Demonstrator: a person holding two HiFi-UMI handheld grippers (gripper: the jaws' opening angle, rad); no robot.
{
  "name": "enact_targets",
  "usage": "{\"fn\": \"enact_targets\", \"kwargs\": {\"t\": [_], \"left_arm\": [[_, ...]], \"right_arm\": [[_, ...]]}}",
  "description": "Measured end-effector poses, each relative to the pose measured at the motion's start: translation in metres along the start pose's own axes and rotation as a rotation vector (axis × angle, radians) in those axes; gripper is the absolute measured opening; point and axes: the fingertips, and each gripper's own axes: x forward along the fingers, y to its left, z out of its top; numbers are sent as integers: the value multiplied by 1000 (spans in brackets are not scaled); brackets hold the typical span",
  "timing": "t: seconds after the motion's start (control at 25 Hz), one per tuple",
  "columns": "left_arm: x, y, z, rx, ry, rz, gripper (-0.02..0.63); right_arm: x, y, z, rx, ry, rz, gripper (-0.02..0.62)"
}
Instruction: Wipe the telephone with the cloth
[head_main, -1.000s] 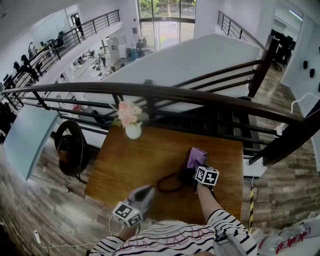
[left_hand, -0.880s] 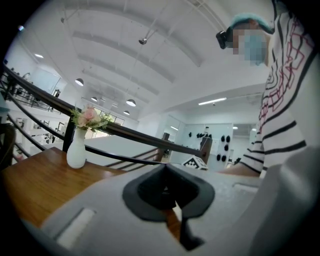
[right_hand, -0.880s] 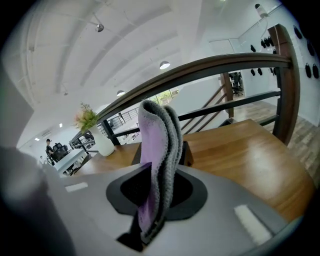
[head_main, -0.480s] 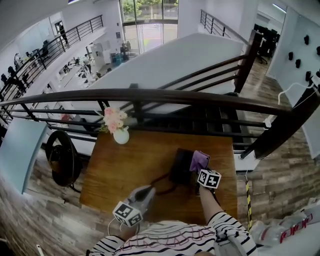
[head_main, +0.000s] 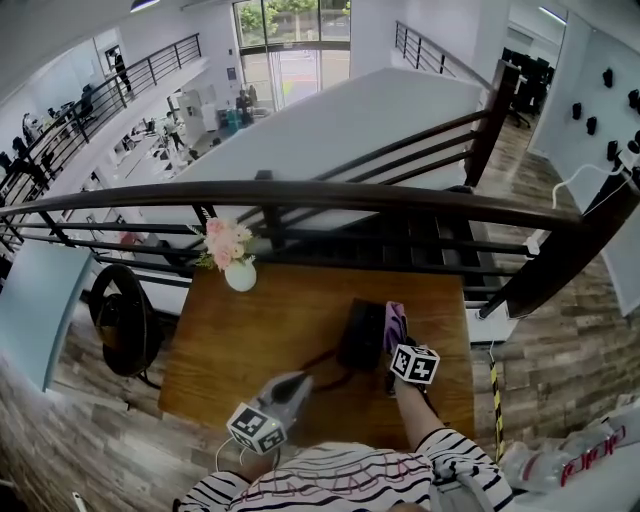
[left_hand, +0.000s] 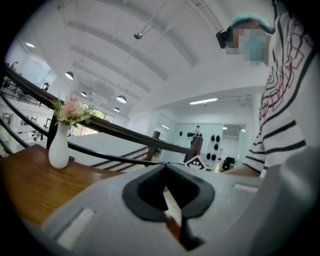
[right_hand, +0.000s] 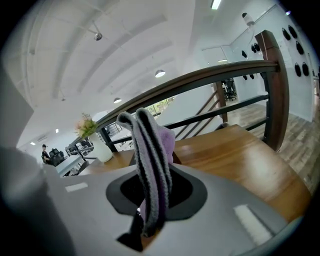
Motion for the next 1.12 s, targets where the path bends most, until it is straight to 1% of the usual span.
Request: {"fn": "enact_targets", "kwargs": {"t": [0.08,0.2,0.36,0.52,0.64,0.8,1.0,1.12], "left_arm": [[-6,3,1,-2,-2,20,-2],[-16,8,2,-6,-11,51,-2],[-34,13,2,-9,-22,89,-2],[-53,16,1,-10,-29,132,-2],[-65,17,-1,-9,-35,163,-2],[-73,12,2,-8,-31,177,-2],[-64,4,2,-7,-27,148,-2],[-55,0,0,-9,-19,117,-2]], "right_arm": [[-1,16,1,-4,-11,26,60],[3,45,-2,-3,-16,92,60],[16,85,-21,-5,21,171,60],[29,105,-42,6,68,197,60],[37,104,-57,3,101,184,60],[38,92,-62,5,118,137,60],[32,67,-60,15,119,93,60],[25,55,-60,43,107,92,60]]}}
